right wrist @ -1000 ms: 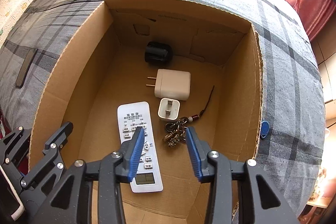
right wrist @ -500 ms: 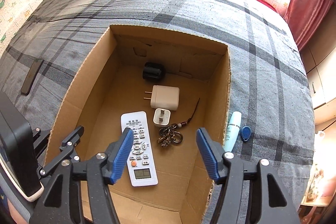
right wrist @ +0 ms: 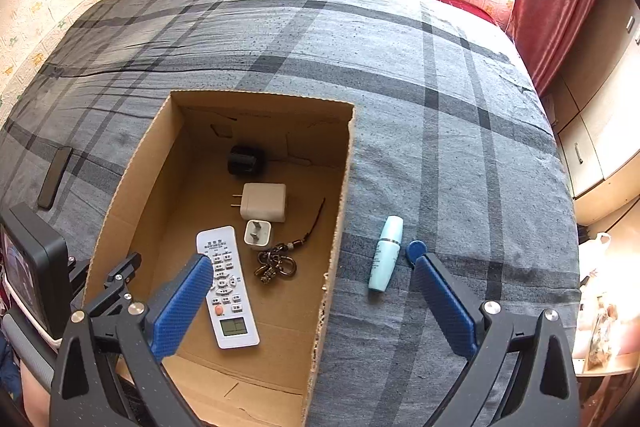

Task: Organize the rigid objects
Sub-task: 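Withdraw the right gripper from the box toward the light-blue bottle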

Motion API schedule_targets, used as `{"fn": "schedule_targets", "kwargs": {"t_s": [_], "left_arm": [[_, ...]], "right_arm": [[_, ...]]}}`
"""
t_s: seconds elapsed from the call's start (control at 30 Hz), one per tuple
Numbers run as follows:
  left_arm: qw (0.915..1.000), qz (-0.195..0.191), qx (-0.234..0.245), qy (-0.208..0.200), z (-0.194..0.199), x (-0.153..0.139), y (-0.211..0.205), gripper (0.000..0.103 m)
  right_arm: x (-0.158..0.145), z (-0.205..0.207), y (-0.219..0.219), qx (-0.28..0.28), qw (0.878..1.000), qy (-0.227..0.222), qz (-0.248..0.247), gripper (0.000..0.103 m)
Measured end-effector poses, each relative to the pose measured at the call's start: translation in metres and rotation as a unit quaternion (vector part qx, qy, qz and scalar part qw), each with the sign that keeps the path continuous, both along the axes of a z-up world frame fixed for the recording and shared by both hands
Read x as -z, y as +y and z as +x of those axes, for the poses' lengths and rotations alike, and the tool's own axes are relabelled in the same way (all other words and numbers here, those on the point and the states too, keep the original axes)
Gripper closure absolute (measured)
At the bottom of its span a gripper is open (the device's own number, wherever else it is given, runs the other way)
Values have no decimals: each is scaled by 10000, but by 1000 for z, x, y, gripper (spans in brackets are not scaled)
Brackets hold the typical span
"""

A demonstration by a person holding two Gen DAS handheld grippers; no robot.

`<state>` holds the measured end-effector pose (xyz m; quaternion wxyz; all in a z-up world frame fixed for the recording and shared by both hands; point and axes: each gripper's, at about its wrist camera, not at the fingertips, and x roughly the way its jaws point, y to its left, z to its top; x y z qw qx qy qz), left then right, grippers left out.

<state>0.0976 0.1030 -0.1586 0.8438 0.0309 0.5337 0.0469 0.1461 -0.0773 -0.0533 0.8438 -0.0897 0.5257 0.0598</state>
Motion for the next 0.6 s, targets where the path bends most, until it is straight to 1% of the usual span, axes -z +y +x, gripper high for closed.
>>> {"fn": "schedule_targets", "kwargs": {"t_s": [0.17,0.23,0.33,0.43,0.6], "left_arm": [[10000,-2,-2,-1,0,0,0,88],[10000,5,1,0,0,1,0,88],[10000,0,0,2,0,1,0,88],[10000,5,3,4,0,1,0,88],[10000,7,5,4,0,1,0,88]], "right_arm": [[-9,4,-30,261,9996,-118,11,0],[-10,7,-41,357,9993,-119,-56,0],[-12,11,-58,515,9986,-110,-22,0],[-12,15,-71,631,9980,-81,11,0],[-1,20,-90,756,9971,16,74,0]]}}
